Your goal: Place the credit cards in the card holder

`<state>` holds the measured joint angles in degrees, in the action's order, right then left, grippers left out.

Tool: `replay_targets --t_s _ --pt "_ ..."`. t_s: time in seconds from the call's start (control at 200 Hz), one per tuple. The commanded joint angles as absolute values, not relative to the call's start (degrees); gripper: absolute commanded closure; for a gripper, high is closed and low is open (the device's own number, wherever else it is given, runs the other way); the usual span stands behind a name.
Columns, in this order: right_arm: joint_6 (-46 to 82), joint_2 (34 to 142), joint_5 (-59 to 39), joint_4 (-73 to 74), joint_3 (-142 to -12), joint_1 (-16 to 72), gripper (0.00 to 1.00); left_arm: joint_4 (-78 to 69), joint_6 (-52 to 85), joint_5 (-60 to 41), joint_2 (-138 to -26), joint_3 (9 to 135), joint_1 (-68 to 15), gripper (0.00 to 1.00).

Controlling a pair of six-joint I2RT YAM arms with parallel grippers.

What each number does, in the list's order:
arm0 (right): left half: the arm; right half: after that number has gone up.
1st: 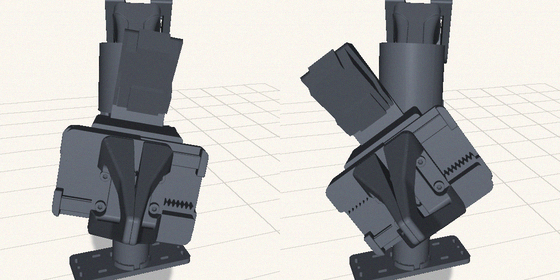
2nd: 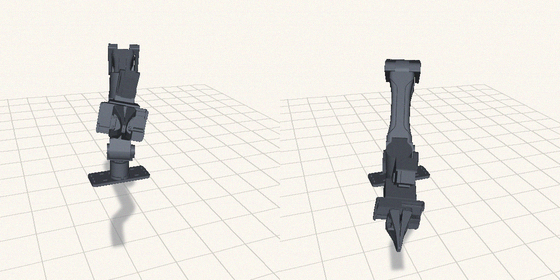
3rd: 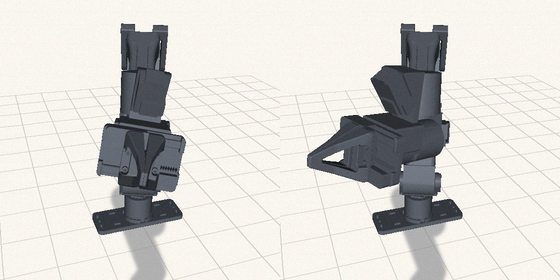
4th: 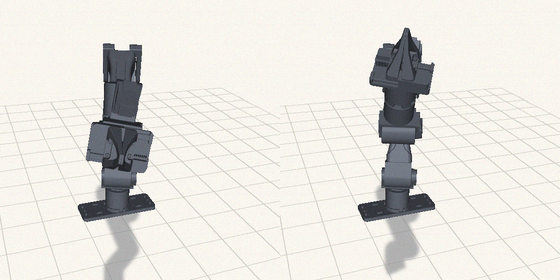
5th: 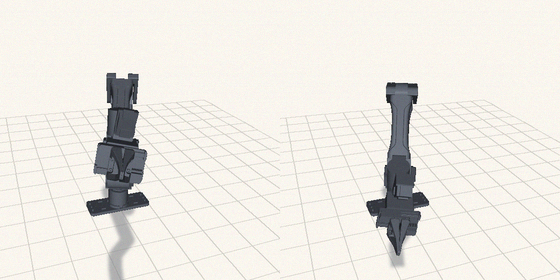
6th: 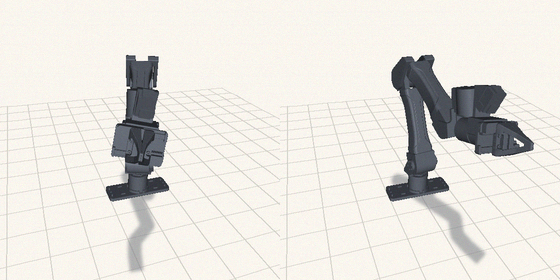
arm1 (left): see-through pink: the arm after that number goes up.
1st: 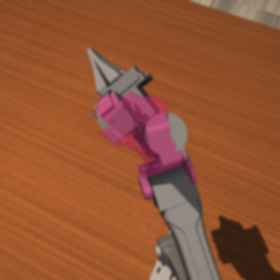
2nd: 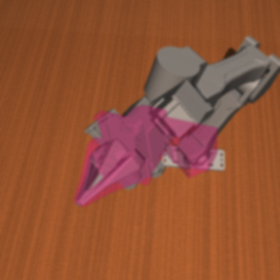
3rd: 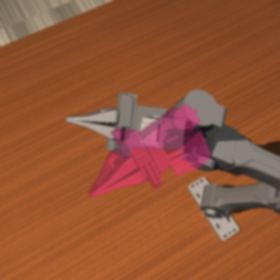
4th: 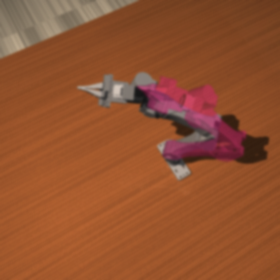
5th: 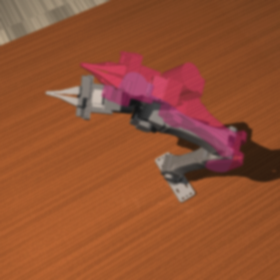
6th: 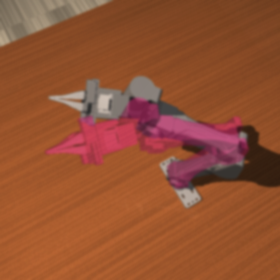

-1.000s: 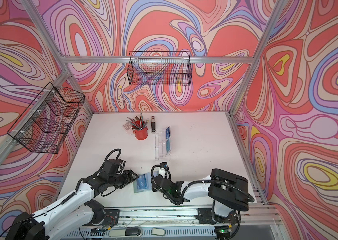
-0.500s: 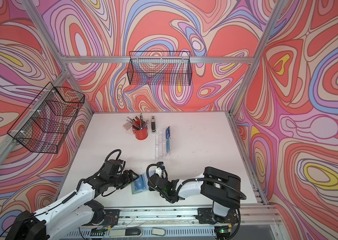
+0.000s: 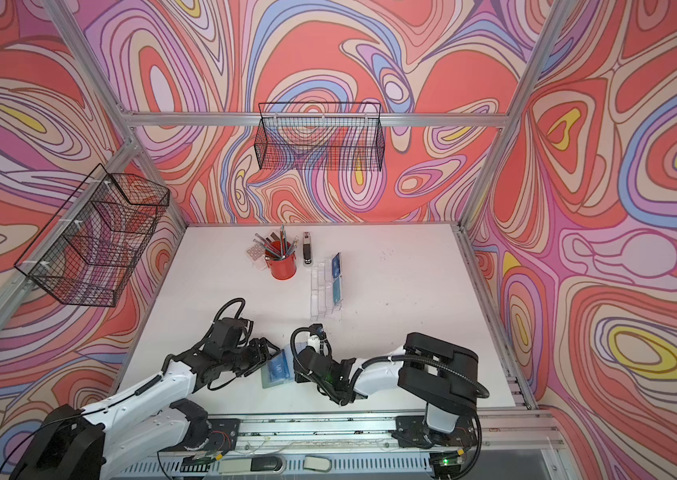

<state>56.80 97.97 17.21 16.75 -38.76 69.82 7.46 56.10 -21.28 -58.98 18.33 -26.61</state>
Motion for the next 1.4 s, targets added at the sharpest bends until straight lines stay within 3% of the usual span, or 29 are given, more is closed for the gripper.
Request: replay_targets --t_s 0.0,0.581,1.397 --pt "56.4 98.7 16.0 17.5 -39.7 69.7 0.63 5.9 57.3 -21.0 -60.8 16.4 -26.5 0.35" --pt "56.7 92.5 15.4 23.9 -35.7 69.7 0.6 11.0 56.1 -19.5 -55.6 17.2 -26.5 0.34" --pt "55.5 95.8 10.4 29.0 -36.4 69.7 0.58 15.8 53.9 -18.6 -52.8 19.4 -26.5 0.32"
